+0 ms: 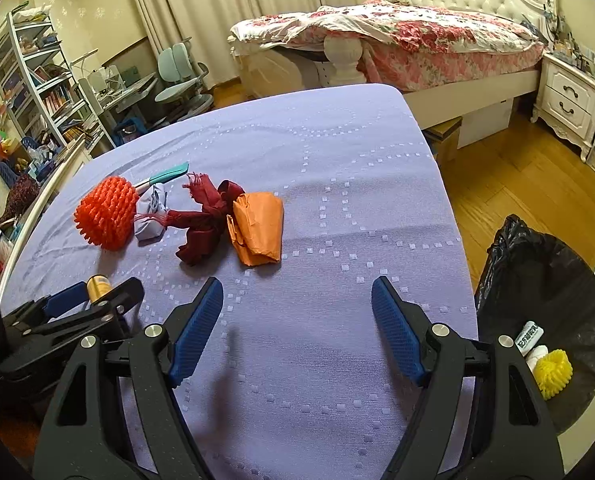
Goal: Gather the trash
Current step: 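Grasp the gold spray can with the left gripper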
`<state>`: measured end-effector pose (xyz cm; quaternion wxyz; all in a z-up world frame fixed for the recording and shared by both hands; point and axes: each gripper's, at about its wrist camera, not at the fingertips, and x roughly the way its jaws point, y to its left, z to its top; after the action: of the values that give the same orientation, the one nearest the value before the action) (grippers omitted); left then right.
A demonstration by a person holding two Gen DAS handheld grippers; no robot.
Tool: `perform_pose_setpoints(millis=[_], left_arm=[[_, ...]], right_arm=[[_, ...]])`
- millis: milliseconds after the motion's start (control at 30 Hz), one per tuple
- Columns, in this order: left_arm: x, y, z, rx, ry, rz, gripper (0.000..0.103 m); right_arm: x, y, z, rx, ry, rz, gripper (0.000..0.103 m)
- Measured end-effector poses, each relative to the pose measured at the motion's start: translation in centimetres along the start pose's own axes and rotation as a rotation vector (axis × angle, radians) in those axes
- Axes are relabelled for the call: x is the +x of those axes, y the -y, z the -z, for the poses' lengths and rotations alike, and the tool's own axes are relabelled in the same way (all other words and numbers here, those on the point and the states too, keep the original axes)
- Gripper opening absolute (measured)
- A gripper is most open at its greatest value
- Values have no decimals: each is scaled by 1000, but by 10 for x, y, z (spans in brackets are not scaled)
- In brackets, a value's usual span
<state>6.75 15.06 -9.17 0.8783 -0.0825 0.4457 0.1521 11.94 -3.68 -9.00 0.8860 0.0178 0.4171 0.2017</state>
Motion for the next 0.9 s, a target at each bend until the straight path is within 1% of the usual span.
perform_pose_setpoints(millis=[133, 267, 300, 367, 400, 500, 533, 567, 633, 733, 800, 867, 900], left_arm=[[-3, -13, 5, -6, 5, 23, 81], [-6, -15, 8, 9, 22, 33, 71], [-7, -17, 9, 8, 28, 43, 70], [-9, -19, 9, 8, 38, 61, 63], [-10, -19, 10, 9, 41, 69, 62], [-12, -25, 11, 3, 55, 94, 55], [-12, -25, 11, 4, 58, 99, 50], [-12, -26, 11, 7, 61, 102, 47], [-12, -26, 11, 13, 64, 106, 43], [-12, -26, 10, 13, 64, 111, 43], [-14, -27, 10, 11, 75, 108, 47], [-18, -28, 10, 7, 95, 87, 64], [-21, -28, 9, 2, 103, 82, 66]], right_arm=[[0, -1, 0, -5, -1, 8, 75], [-1, -1, 0, -8, -1, 16, 75], [-1, -2, 0, -10, -1, 19, 75], [-1, -3, 0, -12, -2, 22, 75], [0, -3, 0, -14, -2, 25, 75], [0, -4, 0, -17, -2, 29, 75], [0, -5, 0, -19, -2, 31, 75], [0, -5, 0, -20, -2, 33, 75], [0, -5, 1, -19, -1, 31, 75], [0, -5, 1, -19, -2, 31, 75], [0, -4, 1, -18, -2, 30, 75], [0, -5, 1, -19, -2, 31, 75], [0, -5, 1, -19, -2, 31, 75]])
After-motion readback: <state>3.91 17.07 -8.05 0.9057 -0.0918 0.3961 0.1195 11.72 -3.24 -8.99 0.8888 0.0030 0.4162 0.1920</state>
